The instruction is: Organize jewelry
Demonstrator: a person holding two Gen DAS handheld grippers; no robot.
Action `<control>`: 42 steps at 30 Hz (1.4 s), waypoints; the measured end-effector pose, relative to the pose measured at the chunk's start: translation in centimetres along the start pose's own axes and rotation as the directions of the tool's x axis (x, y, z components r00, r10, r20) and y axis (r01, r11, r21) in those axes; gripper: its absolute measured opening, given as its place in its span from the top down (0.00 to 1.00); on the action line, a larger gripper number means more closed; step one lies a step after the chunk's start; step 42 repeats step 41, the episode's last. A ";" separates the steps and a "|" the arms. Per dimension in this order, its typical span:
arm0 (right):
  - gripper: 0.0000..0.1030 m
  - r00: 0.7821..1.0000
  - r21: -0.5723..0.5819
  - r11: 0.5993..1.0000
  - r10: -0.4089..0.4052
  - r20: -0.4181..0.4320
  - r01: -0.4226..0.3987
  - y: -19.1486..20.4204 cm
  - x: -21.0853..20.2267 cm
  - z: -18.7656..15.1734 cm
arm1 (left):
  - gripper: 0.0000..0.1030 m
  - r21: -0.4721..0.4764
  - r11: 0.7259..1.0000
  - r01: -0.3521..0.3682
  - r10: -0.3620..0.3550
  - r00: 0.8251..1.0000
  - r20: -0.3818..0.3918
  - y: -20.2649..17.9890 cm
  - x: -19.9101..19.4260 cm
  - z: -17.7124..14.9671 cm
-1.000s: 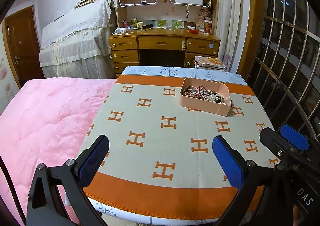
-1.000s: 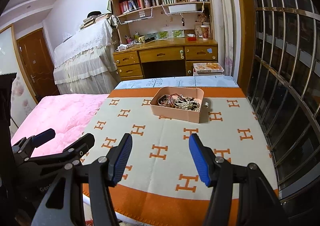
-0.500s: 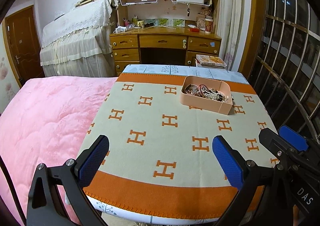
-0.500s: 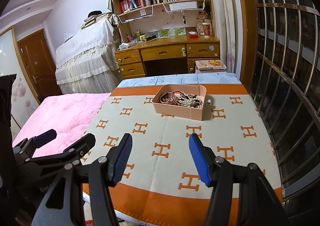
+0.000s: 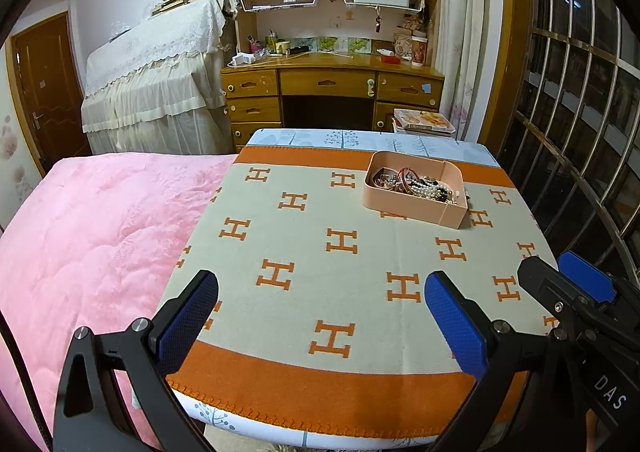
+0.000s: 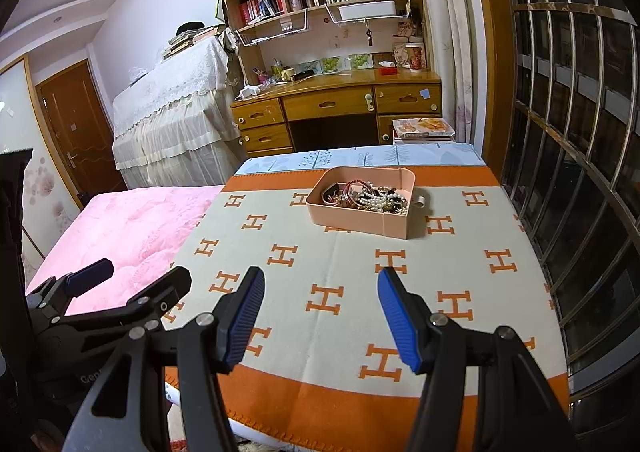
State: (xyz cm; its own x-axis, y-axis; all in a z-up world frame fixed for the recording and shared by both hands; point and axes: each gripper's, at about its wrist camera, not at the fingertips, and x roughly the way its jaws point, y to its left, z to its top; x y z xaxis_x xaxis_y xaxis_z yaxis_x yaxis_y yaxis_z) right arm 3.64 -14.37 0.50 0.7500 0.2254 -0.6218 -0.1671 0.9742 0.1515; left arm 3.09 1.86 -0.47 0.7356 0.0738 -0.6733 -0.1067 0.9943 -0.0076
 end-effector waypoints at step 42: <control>0.42 1.000 0.013 1.000 0.011 -0.014 -0.010 0.6 0.3 -0.5 | 0.01 -0.001 1.000 -0.003 0.003 1.000 -0.017 0.5 0.2 -0.4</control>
